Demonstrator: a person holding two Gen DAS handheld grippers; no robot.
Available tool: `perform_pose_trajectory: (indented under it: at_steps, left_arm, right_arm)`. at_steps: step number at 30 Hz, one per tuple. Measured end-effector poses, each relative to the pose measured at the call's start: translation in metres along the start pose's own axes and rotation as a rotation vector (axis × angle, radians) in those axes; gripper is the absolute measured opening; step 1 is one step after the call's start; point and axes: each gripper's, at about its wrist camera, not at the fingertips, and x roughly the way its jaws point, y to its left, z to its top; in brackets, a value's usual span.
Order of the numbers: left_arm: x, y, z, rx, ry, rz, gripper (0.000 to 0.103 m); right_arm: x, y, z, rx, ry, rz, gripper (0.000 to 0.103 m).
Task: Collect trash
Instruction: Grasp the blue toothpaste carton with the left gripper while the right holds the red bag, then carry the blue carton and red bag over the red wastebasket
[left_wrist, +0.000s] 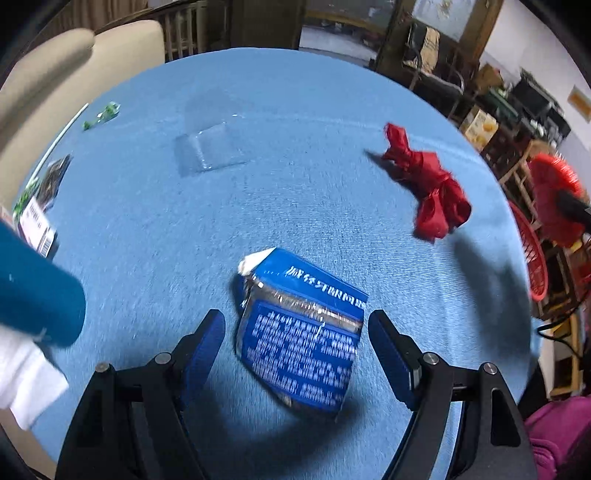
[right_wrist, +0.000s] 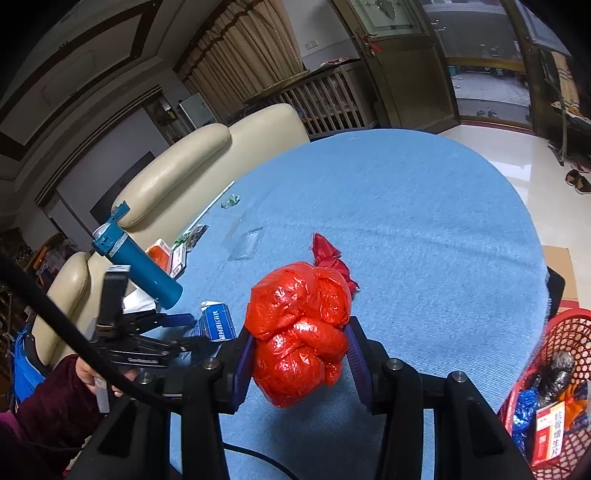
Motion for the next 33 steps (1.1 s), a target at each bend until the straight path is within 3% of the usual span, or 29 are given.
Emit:
perform_pose_trajectory:
  at_steps: [4,14,33]
  left_arm:
    - [0.006,0.001,-0.001,-0.010,0.002,-0.002,0.080]
    - [0.012,-0.027,-0.003,-0.051,-0.062,0.113,0.073]
    - [-0.086,-0.161,0.020,0.067,-0.265,0.314,0.073]
  right_arm:
    - [-0.008,-0.001,0.001,0.006,-0.011,-0.011,0.049]
    - [-0.020,0.002,-0.004,-0.009,-0.020,-0.020,0.049]
    - [-0.075,-0.014,-0.014,-0.005,-0.122,-0.039,0.049]
